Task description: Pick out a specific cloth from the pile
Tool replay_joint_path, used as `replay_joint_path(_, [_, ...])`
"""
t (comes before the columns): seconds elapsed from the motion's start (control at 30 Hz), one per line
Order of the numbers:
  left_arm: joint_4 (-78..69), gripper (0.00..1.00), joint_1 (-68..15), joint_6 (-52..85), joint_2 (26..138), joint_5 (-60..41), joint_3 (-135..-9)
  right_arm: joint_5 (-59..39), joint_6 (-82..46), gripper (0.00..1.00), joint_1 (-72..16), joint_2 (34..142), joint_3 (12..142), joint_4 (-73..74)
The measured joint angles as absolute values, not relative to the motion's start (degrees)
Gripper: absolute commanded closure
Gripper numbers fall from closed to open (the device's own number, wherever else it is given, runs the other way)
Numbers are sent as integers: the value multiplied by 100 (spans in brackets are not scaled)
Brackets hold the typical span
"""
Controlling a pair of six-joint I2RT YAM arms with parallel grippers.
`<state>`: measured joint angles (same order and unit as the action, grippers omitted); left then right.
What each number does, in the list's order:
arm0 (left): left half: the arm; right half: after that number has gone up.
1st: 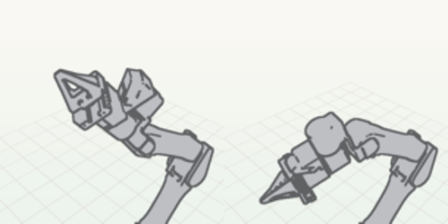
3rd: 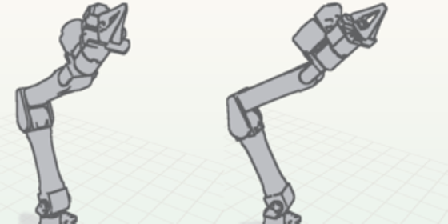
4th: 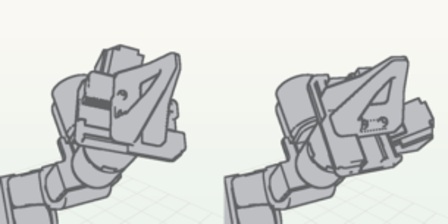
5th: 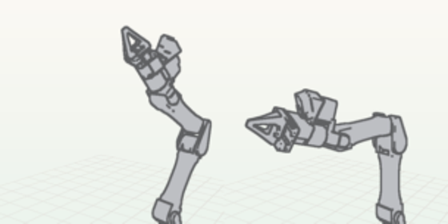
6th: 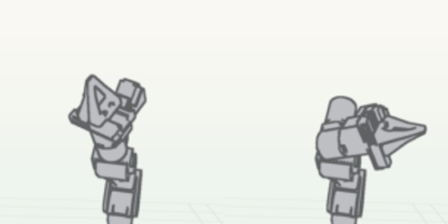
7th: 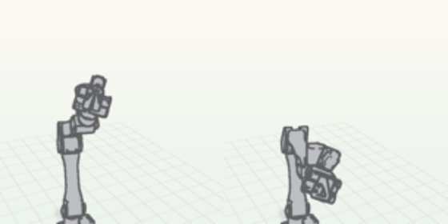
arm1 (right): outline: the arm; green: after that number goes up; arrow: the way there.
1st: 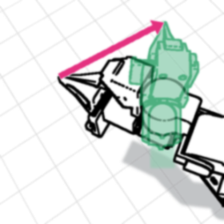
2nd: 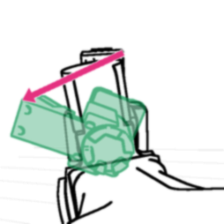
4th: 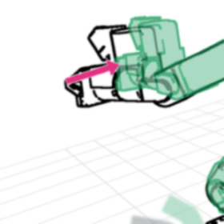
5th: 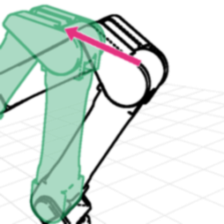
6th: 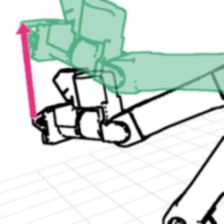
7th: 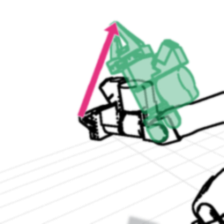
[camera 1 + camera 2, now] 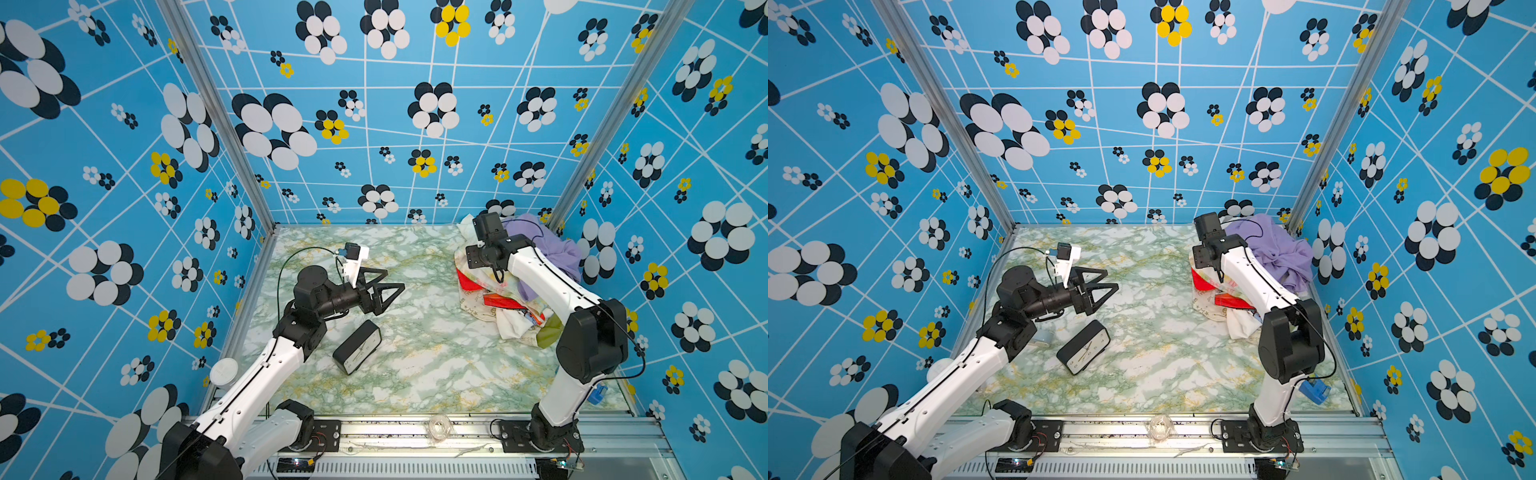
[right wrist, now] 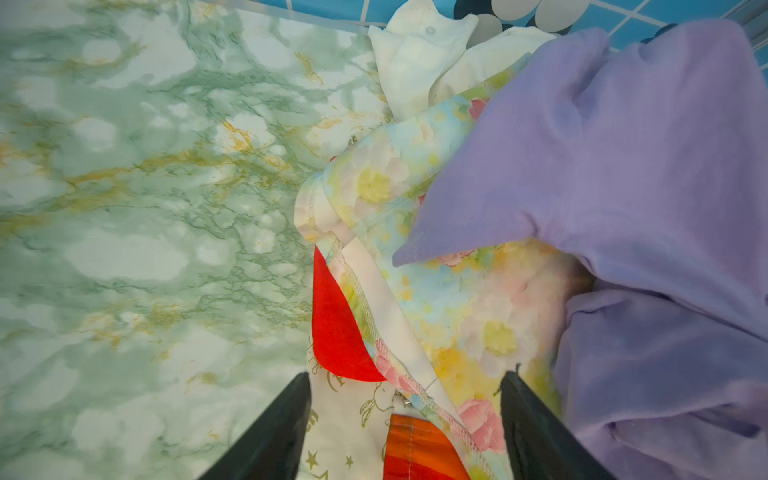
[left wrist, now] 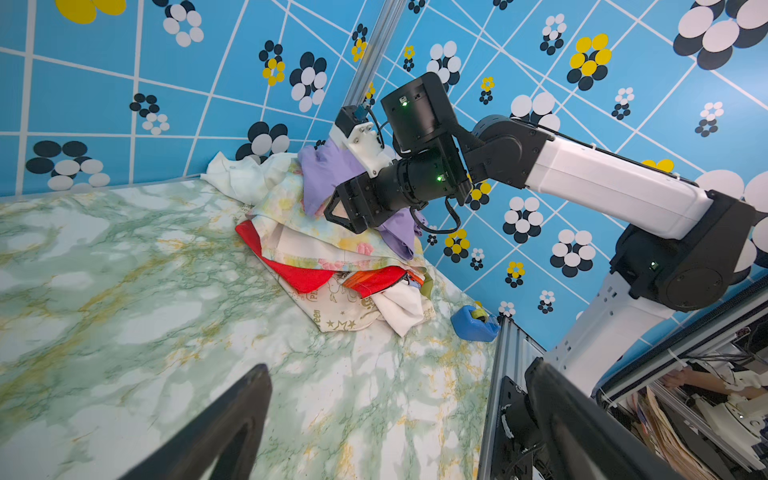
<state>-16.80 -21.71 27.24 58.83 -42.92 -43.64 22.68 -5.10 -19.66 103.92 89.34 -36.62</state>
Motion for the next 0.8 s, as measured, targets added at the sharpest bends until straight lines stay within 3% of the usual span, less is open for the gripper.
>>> replay_joint_path(0.43, [-1678,1,-2171,2749,5878,-4289,-4318,3120,-469,27,-2051,11146,8482,-3498])
replay_joint_path(0.63, [-1675,1,-2171,2746,5881,-4289,-4270,3234,-338,13,-2075,11220,8438,-3319])
replay_joint_path(0.8, [-1675,1,-2171,2746,5881,-4289,-4268,3236,-213,10,-2176,11233,8248,-3234])
